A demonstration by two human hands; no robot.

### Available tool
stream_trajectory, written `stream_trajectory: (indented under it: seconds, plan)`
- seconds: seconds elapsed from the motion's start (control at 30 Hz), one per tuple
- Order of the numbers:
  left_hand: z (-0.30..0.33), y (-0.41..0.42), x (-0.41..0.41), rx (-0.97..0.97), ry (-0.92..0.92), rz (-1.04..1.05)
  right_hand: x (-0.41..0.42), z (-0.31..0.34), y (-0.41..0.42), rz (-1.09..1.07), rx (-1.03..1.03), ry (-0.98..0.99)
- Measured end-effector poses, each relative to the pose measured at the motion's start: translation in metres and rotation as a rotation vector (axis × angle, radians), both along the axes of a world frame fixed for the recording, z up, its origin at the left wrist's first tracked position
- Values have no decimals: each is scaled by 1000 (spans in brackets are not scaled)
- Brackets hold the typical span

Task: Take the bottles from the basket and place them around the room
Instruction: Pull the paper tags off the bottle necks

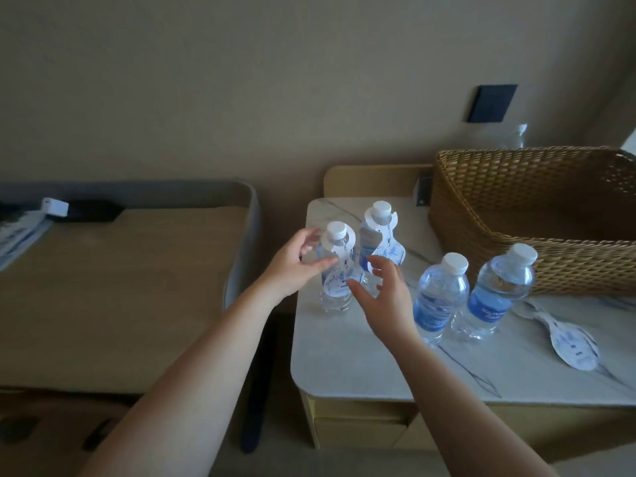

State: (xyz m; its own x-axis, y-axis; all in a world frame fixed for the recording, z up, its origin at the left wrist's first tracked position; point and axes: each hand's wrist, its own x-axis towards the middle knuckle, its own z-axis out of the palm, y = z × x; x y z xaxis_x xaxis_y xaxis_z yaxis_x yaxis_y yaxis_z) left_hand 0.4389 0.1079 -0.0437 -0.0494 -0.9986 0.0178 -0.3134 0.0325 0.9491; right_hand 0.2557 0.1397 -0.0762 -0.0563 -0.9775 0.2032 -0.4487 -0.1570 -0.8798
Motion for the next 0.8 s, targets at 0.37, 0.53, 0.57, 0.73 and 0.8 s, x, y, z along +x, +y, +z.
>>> stream_trajectory:
  seconds: [0.37,0.53,0.57,0.73,0.8]
  plan:
    - [-3,-16,-2,95,127,-161,2,-7,-8,-30,301,-225]
    - [-9,-6,-9,85,133,-154,-11,-10,5,3,320,-251]
    - [-11,-3,-12,84,146,-144,-15,-11,9,3,313,-254]
    - [-17,18,-35,38,102,-106,-40,-14,39,39,265,-421]
    - [-19,25,-46,26,83,-95,-52,-11,51,57,244,-445]
